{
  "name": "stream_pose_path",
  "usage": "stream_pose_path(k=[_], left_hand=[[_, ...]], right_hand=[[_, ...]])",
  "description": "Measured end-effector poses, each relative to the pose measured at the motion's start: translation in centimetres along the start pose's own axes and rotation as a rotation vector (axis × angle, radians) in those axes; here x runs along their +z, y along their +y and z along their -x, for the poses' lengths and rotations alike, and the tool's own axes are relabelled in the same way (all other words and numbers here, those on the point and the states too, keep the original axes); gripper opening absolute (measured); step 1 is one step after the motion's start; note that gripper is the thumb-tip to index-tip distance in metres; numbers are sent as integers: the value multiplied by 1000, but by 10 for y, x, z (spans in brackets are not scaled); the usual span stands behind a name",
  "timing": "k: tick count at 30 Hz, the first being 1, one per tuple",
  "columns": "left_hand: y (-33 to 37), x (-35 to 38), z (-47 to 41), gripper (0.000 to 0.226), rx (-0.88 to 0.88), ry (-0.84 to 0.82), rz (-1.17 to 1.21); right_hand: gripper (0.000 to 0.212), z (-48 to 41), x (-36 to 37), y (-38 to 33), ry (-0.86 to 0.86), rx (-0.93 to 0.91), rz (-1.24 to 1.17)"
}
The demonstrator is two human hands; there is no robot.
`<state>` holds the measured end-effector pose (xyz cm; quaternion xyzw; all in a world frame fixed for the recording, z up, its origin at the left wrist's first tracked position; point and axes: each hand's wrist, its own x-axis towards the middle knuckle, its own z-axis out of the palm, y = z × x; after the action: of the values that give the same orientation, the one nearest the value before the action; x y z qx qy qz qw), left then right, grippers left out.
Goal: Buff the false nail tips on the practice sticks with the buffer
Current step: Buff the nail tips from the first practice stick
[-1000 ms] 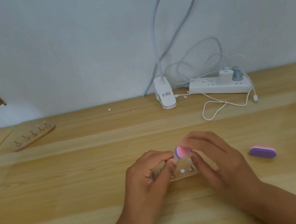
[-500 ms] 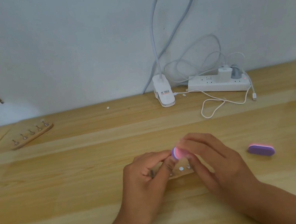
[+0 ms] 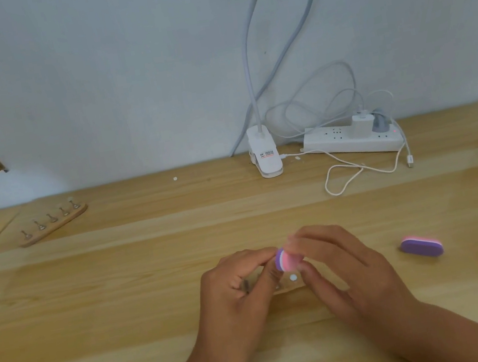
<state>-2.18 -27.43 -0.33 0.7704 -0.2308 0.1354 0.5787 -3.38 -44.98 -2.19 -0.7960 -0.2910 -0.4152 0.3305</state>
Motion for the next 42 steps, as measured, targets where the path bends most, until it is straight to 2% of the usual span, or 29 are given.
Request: stream_pose_path(k=[5, 10, 14, 18, 22, 25, 28, 32, 34, 37, 40, 42], left_hand=[[-1, -1, 1, 17, -18, -4, 0], [1, 0, 1, 16, 5, -17, -17], [2, 0, 1, 12, -7, -6, -22], [4, 0, 1, 12, 1, -2, -19], [5, 0, 1, 11, 1, 4, -34], [5, -1, -1, 14, -3, -1, -20], [4, 0, 0, 18, 3, -42, -28], [3, 1, 0, 17, 33, -32, -104], [4, 1, 0, 19, 64, -38, -132], [5, 1, 0, 23, 102, -64, -149], [5, 1, 3, 25, 56, -46, -171], [5, 2, 3, 26, 59, -45, -213]], right_hand=[[22, -3, -3, 5, 31, 96, 26], [24, -1, 0, 2, 5, 25, -21], [22, -5, -4, 7, 52, 143, 34], [22, -2, -1, 2, 2, 52, -31], [22, -5, -4, 8, 19, 187, 32], [25, -5, -5, 4, 28, 124, -1], [25, 0, 0, 0, -34, 33, -16], [24, -6, -3, 5, 36, 136, 47], [24, -5, -4, 2, 51, 105, 26], [24, -1, 0, -2, -21, 26, -19], [24, -4, -1, 3, 27, 121, 19], [24, -4, -2, 2, 62, 106, 3]])
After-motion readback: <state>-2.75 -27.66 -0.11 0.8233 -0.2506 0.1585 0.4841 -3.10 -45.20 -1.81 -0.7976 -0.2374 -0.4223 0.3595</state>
